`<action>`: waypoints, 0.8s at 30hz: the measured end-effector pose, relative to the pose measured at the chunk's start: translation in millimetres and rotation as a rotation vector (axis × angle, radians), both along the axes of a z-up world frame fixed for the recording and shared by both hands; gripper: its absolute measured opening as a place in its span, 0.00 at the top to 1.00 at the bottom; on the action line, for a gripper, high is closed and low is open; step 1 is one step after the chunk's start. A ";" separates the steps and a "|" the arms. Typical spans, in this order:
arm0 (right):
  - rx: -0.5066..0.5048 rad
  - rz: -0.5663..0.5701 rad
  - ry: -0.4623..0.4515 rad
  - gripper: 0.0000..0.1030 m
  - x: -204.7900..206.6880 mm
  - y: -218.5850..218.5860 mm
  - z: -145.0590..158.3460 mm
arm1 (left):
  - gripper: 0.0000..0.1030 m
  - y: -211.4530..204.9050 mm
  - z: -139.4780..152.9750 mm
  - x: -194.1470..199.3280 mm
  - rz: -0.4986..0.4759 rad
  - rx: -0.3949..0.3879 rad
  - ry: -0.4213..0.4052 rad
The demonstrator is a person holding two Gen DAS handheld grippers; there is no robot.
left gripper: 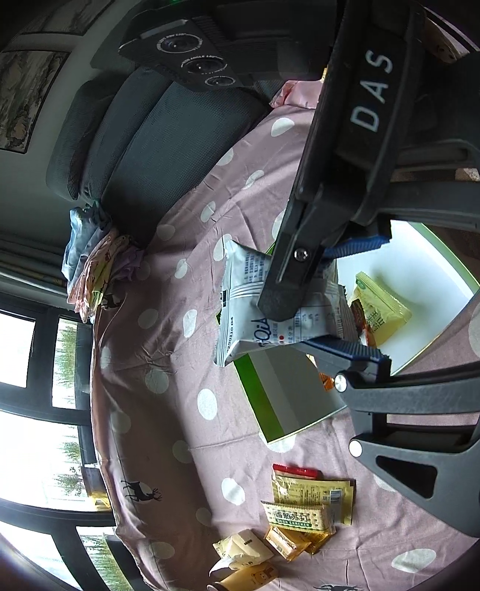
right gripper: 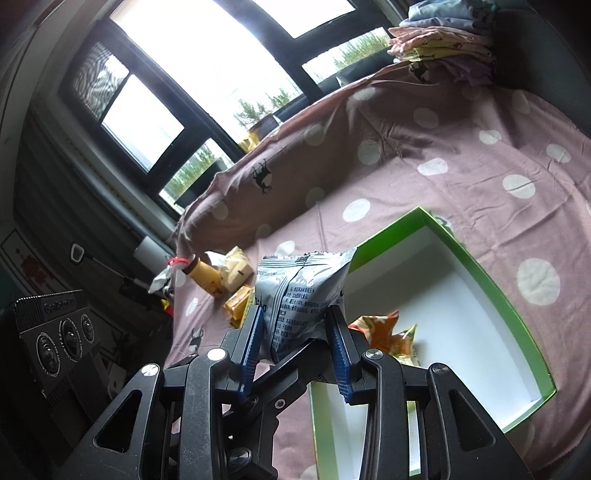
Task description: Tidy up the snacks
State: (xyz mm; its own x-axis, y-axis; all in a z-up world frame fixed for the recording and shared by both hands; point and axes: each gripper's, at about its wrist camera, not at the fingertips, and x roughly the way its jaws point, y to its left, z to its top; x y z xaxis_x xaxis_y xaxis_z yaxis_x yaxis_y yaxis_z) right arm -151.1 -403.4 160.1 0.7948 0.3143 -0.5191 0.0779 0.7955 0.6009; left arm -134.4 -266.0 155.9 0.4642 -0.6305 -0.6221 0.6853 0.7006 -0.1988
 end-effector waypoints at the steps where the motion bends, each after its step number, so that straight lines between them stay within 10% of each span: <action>1: -0.001 -0.007 0.005 0.63 0.3 -3.1 -1.3 | 0.63 -3.0 -1.3 0.9 -0.007 0.001 0.004; 24: -0.048 -0.137 0.156 0.63 1.2 -38.9 -27.6 | 0.63 -50.9 -35.5 16.3 -0.118 0.011 0.139</action>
State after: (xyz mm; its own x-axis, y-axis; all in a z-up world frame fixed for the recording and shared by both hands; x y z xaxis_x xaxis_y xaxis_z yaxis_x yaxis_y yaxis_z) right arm -149.9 -442.2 132.4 0.7373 0.1810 -0.6509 0.2760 0.7987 0.5347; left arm -118.1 -316.9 120.5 0.2968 -0.6683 -0.6822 0.7290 0.6199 -0.2901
